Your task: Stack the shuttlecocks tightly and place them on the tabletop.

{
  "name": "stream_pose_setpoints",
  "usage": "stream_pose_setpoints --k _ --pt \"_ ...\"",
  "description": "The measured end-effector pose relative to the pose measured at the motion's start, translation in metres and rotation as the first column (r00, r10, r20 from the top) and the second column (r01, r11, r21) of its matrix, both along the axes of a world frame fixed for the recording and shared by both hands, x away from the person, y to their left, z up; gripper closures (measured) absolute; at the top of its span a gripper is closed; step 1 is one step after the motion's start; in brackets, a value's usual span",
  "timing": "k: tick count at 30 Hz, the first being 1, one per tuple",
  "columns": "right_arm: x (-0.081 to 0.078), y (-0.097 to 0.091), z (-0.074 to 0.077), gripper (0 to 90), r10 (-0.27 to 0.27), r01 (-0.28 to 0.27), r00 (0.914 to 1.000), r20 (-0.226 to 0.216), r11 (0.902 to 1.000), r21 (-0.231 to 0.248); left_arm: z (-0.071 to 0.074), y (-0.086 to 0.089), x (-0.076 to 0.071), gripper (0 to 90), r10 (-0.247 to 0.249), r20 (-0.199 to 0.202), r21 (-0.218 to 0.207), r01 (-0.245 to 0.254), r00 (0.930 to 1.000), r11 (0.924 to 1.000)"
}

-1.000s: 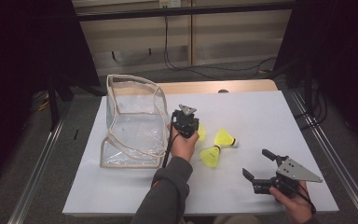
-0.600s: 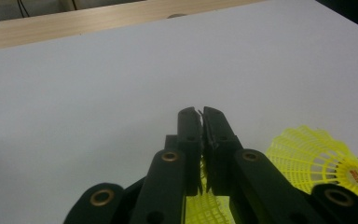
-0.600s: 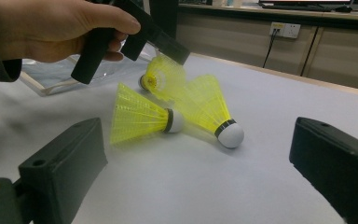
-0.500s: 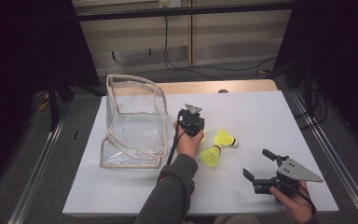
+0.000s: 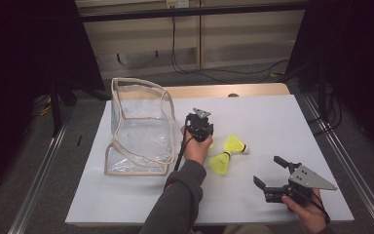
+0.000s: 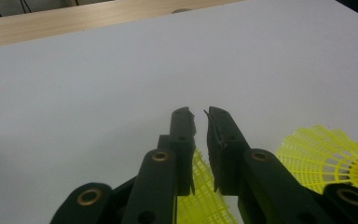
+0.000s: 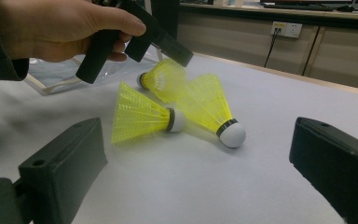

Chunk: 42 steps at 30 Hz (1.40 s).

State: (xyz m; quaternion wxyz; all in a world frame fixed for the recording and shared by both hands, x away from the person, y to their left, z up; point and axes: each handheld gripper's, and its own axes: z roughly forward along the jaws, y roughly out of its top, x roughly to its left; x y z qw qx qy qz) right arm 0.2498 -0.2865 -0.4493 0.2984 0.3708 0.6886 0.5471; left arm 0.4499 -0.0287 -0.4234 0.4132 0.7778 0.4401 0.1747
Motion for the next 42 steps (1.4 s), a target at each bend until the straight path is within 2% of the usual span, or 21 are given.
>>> stream_pose_setpoints --k 32,39,41,42 --pt "0.000 0.000 0.000 2.9 0.005 -0.005 1.0000 -0.002 1.0000 -0.005 0.005 0.004 -0.002 76.9 0.005 0.015 0.008 -0.005 0.9999 1.0000" --pt "0.000 0.000 0.000 3.0 0.006 -0.006 1.0000 -0.001 1.0000 -0.005 0.012 0.007 -0.004 67.5 0.015 0.033 -0.021 -0.014 0.9993 0.9997" --pt "0.000 0.000 0.000 3.0 0.006 -0.006 1.0000 -0.002 1.0000 -0.006 0.013 0.008 -0.005 67.0 0.016 0.036 -0.019 -0.015 0.9992 0.9997" --pt "0.000 0.000 0.000 3.0 0.006 -0.006 1.0000 -0.002 1.0000 -0.006 0.014 0.009 -0.006 63.8 0.020 0.035 -0.026 -0.019 0.9992 0.9995"
